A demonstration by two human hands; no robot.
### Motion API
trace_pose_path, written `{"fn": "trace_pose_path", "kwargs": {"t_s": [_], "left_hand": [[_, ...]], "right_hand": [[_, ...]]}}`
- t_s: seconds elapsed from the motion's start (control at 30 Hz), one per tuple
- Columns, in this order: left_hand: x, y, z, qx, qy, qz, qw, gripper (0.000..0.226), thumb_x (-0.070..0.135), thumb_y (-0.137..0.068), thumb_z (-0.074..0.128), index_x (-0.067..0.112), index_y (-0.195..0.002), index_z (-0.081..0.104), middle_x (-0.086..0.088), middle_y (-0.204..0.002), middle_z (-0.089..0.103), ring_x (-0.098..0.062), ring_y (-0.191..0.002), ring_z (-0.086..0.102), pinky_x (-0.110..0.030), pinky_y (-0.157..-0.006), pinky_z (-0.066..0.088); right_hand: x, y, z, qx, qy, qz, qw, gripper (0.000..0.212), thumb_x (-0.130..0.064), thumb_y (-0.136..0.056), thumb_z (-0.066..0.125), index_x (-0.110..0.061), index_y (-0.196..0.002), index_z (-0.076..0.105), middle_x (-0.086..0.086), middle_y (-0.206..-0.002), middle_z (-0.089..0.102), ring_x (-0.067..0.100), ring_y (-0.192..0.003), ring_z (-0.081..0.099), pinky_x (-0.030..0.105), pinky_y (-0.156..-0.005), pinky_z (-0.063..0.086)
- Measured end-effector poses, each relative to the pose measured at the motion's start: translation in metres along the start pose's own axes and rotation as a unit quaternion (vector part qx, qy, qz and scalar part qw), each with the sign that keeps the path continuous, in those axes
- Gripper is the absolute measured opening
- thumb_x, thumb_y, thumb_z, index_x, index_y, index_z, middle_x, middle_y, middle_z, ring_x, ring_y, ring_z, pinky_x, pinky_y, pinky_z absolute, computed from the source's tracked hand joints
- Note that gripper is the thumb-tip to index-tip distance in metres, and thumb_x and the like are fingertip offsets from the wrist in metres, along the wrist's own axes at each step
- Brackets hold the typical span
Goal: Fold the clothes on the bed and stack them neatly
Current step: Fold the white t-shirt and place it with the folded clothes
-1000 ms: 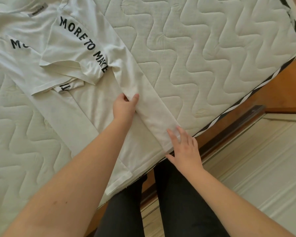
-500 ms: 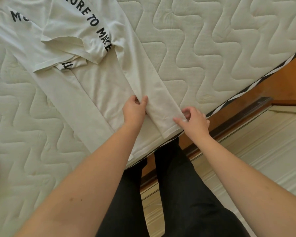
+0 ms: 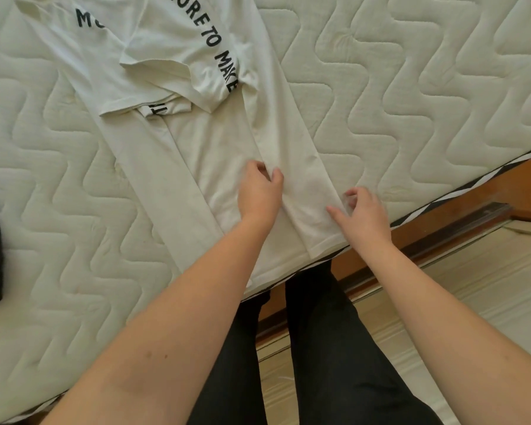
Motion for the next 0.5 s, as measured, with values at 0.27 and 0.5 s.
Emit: {"fn": "trace_pose_path", "kwargs": {"t_s": [0.27,0.5], "left_hand": [[0.066,-0.098,-0.025,-0.018,0.278,-0.093,0.956,0.039,0.017,-0.089,0.07,0.005,-0.125,0.059,-0.007,-0.112,0.068,-0.021,-0.103,0.066,-0.034,-0.094,0.053],[0.076,-0.128,-0.033,0.079,0.362,-0.149,0.917,0.029,0.001,-0.084,0.071,0.002,-0.112,0.063,-0.009,-0.101,0.067,-0.023,-0.091,0.064,-0.036,-0.092,0.054]], "right_hand": [[-0.082,-0.067,-0.003,-0.009,-0.125,-0.065,0.99,0.045,-0.025,-0.089,0.069,-0.009,-0.129,0.054,0.008,-0.117,0.06,0.025,-0.108,0.057,0.039,-0.098,0.045],[-0.146,-0.129,-0.007,-0.021,-0.193,-0.063,0.979,0.048,-0.027,-0.085,0.074,-0.014,-0.127,0.053,-0.005,-0.098,0.06,0.02,-0.096,0.063,0.032,-0.087,0.048]]}}
Point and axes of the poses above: each hand's wrist, its own y-axis away from the middle knuckle, its own z-axis out of the palm, x = y × z, the point moved 8 cm from there along -y, towards the middle knuckle
